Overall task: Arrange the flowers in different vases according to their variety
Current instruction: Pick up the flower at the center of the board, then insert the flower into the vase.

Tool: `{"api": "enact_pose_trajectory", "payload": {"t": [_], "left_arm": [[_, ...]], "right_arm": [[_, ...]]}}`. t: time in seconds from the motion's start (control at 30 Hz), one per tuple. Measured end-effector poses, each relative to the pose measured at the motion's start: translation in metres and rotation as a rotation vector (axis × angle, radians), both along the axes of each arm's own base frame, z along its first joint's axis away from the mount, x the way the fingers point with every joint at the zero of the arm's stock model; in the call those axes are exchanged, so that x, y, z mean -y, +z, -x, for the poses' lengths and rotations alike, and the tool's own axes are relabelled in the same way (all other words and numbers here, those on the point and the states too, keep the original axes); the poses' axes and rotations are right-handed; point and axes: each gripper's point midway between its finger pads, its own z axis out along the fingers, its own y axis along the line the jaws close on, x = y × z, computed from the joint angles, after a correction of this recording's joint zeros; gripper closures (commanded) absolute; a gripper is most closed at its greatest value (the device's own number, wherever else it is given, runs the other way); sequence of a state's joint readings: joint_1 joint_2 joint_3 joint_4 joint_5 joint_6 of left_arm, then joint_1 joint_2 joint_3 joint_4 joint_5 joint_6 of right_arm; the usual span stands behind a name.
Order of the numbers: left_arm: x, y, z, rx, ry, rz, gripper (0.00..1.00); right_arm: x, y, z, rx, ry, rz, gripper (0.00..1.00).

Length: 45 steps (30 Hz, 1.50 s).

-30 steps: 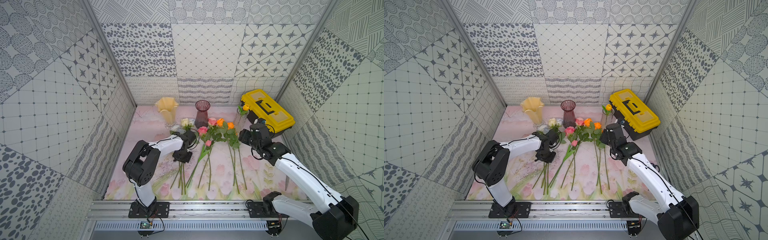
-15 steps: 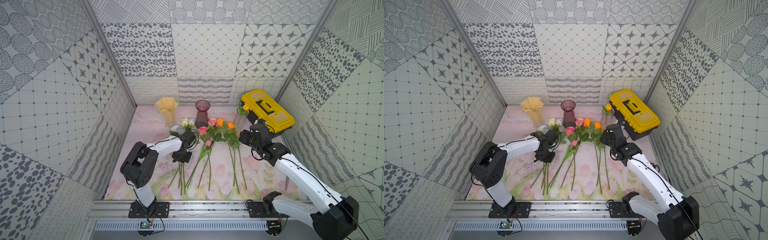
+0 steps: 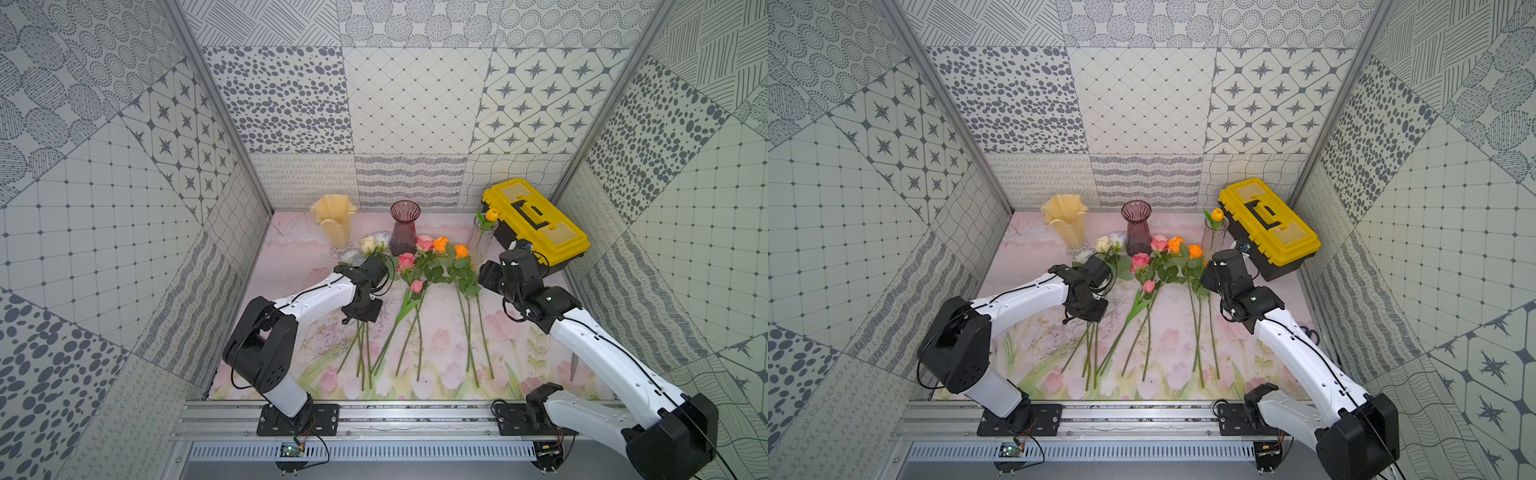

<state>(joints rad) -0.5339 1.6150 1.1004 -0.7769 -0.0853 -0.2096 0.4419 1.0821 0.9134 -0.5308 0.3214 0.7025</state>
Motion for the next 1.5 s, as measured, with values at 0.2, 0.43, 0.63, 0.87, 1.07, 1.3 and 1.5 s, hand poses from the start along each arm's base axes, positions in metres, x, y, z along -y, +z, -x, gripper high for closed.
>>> {"api": "enact_pose_trajectory", "payload": {"t": [0.2,0.43,0.63,0.87,1.07,1.3,1.5], "left_arm": [[0.003,0.050,-0.006,0.152,-0.001,0.086,1.00],[0.014,0.135,-0.024,0.400,-0.020,0.219,1.00],[0.023,0.203,-0.046,0.585,-0.054,0.297,1.00],[-0.003,0.274,-0.088,0.811,-0.002,0.331,1.00],[-0.033,0.329,-0.139,1.012,0.061,0.332,1.00],[-0.054,0.378,-0.196,1.230,0.073,0.299,1.00],[-0.075,0.388,-0.238,1.353,0.087,0.250,1.00]], "right_arm": [[0.000,-0.001,0.003,0.001,0.001,-0.006,0.30],[-0.003,-0.005,0.005,-0.007,0.008,-0.010,0.30],[-0.005,-0.005,0.005,-0.007,0.011,-0.014,0.30],[-0.007,-0.005,0.006,-0.006,0.015,-0.020,0.30],[-0.011,-0.012,0.010,-0.017,0.024,-0.023,0.30],[-0.015,-0.013,0.010,-0.013,0.022,-0.046,0.30],[-0.018,-0.011,0.010,-0.007,0.020,-0.062,0.30]]}}
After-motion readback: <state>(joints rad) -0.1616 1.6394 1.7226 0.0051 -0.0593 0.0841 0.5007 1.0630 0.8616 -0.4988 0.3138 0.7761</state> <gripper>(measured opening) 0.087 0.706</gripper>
